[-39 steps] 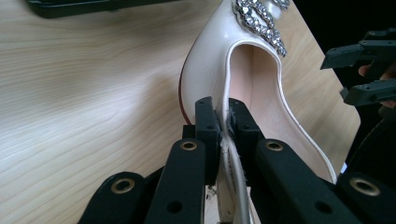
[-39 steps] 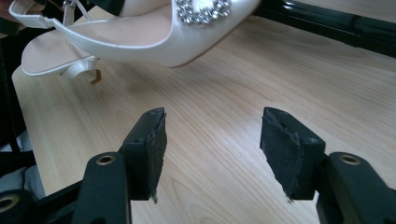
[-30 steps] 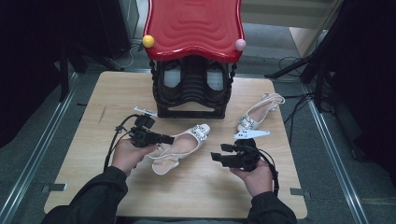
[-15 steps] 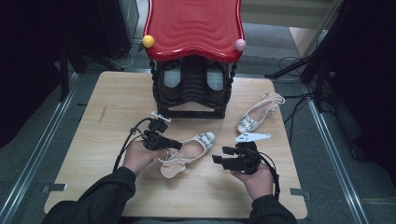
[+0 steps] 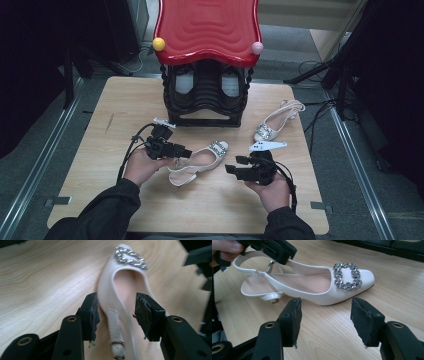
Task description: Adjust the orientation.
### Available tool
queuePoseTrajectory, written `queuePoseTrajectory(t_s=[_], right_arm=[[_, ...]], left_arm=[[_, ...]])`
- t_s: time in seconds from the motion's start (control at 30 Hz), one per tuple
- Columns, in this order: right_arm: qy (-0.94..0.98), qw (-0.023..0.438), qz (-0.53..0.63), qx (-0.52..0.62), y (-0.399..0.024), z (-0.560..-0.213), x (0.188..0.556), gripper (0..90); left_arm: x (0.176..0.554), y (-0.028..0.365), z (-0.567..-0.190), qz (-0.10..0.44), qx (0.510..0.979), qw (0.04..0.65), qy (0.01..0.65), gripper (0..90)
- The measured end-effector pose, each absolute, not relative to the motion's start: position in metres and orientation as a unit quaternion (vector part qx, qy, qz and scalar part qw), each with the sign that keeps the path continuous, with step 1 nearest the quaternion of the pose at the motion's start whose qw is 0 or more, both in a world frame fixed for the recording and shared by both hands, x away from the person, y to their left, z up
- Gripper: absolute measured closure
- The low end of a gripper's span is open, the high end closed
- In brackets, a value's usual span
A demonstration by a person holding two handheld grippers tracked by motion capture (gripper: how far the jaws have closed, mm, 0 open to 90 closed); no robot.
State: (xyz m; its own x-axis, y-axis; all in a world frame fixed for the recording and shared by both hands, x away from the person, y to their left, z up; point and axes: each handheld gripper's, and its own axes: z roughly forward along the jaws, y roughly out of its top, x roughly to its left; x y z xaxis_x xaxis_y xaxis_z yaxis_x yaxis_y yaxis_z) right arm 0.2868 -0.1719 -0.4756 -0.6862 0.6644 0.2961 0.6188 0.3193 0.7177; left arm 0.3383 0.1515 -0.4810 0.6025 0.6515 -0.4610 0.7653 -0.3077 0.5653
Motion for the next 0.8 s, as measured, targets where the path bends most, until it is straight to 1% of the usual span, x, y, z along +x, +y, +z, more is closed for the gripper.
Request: queuePoseTrajectory(t_s=[0.1,0.27,0.43,0.6,0.67,0.8], right_arm=[[0.809,0.034,0.433,0.396,-0.167,-0.479,0.286,45.6],[0.809,0.06,0.432,0.392,-0.157,-0.481,0.286,50.5],[0.806,0.053,0.433,0.399,-0.156,-0.489,0.291,61.4],[0.799,0.058,0.442,0.404,-0.154,-0.497,0.292,82.6],[0.797,0.052,0.441,0.409,-0.151,-0.501,0.293,88.2],[0.805,0.048,0.428,0.409,-0.143,-0.51,0.297,90.0]], left_arm=[[0.335,0.156,-0.475,-0.062,0.812,0.39,0.43,47.1],[0.334,0.168,-0.468,-0.059,0.81,0.393,0.432,43.0],[0.332,0.182,-0.465,-0.051,0.802,0.4,0.44,40.5],[0.332,0.191,-0.465,-0.047,0.798,0.401,0.446,40.0],[0.331,0.192,-0.466,-0.045,0.799,0.399,0.448,39.6],[0.328,0.196,-0.467,-0.038,0.801,0.393,0.45,39.3]])
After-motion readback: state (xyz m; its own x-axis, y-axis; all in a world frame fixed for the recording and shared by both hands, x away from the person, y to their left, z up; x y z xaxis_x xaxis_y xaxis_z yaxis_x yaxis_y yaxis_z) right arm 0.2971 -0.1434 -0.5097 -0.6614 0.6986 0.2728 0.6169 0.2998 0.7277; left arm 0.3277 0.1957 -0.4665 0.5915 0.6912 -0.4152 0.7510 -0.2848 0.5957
